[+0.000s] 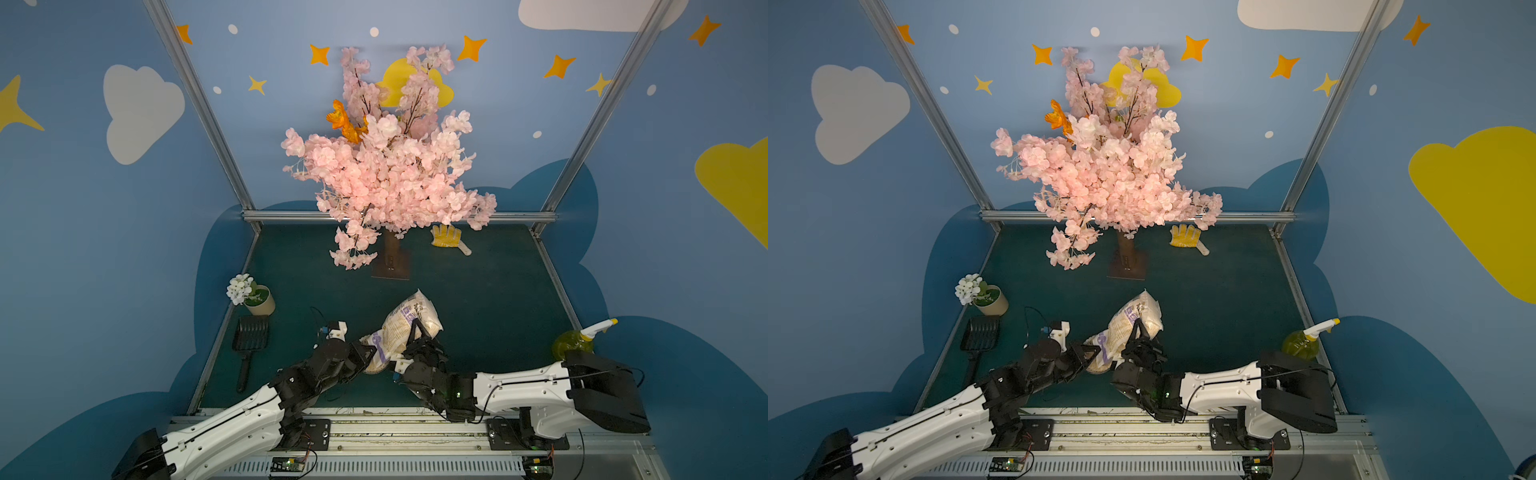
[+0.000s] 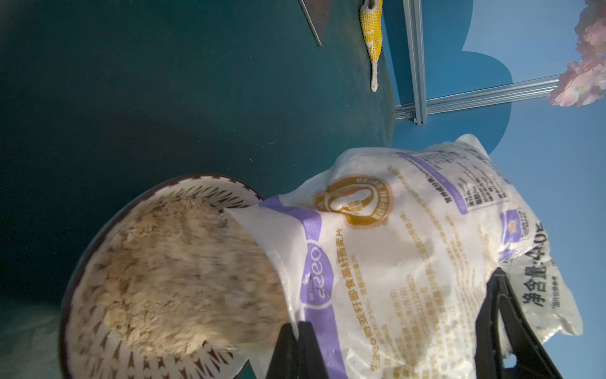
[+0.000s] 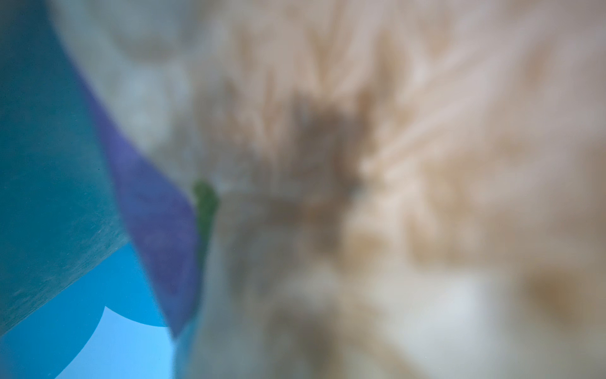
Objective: Pour the oats into the breakfast bowl
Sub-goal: Pour the oats into the bowl.
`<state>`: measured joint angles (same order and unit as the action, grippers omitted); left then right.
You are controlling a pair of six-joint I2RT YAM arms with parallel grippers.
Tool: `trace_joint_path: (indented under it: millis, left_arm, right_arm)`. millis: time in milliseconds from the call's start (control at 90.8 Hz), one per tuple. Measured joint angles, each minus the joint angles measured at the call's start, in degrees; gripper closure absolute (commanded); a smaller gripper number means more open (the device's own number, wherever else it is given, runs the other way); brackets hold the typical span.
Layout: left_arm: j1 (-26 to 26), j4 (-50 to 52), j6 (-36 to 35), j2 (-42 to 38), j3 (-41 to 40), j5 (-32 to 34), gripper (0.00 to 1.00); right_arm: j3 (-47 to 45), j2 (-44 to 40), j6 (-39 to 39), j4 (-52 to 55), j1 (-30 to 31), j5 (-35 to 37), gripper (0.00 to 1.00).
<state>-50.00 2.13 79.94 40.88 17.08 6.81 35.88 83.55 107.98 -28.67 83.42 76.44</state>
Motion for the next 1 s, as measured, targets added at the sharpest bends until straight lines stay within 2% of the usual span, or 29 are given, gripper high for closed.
trace_joint_path:
  millis: [1002]
  left_arm:
    - [-0.2,-2.6,-0.3,2.0,0.0,0.7,0.97]
  right_arm:
    - [-0.4,-1.8,1.8,-1.9,0.0,0.0,1.00]
